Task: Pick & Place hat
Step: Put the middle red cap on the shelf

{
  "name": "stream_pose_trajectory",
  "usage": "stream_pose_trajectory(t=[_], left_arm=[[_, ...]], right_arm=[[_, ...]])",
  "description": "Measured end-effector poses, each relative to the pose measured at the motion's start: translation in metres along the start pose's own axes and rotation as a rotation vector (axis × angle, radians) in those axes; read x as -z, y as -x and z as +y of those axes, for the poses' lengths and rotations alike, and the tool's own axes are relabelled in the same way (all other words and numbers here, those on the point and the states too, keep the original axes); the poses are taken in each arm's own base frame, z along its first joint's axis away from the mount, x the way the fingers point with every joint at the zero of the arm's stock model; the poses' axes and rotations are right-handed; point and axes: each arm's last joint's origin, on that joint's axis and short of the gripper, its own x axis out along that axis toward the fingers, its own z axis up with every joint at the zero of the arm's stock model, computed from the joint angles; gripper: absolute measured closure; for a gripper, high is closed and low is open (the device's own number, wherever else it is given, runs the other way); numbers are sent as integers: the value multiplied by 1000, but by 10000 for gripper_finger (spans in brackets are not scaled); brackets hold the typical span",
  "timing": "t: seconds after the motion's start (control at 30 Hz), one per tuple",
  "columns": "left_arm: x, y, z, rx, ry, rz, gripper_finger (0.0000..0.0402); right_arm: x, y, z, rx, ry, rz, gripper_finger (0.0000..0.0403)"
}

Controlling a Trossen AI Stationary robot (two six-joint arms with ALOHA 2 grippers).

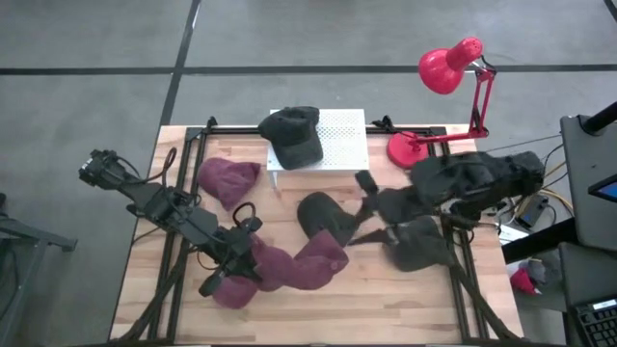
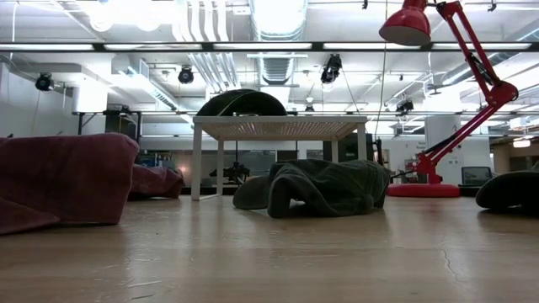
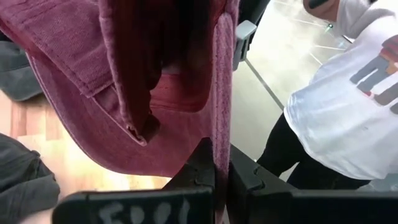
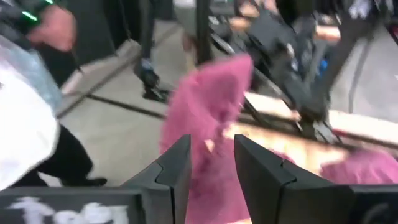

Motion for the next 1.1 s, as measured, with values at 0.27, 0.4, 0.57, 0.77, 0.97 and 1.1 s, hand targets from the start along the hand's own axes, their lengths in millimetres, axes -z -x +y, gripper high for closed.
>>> stream_pose_trajectory(t=[0.27,0.4,0.57,0.77,0.97,1.1], left_arm=[[2,0,1,-8,2,22,394],[2,0,1,-9,2,25,394],[3,0,1,-9,2,26,394],[2,0,1,-9,1,25,394],[2,0,1,-16,-9,22,394],[2,0,2,-38,-11,16,394]], right_arm=[[14,-38,-1,-86,-32,110,265],[14,-39,-2,-119,-55,115,251],[19,-41,0,-150,-78,164,227],[23,-42,0,-142,-95,188,202],[27,-55,-2,-123,-94,203,197],[30,-69,-4,-122,-75,210,197]])
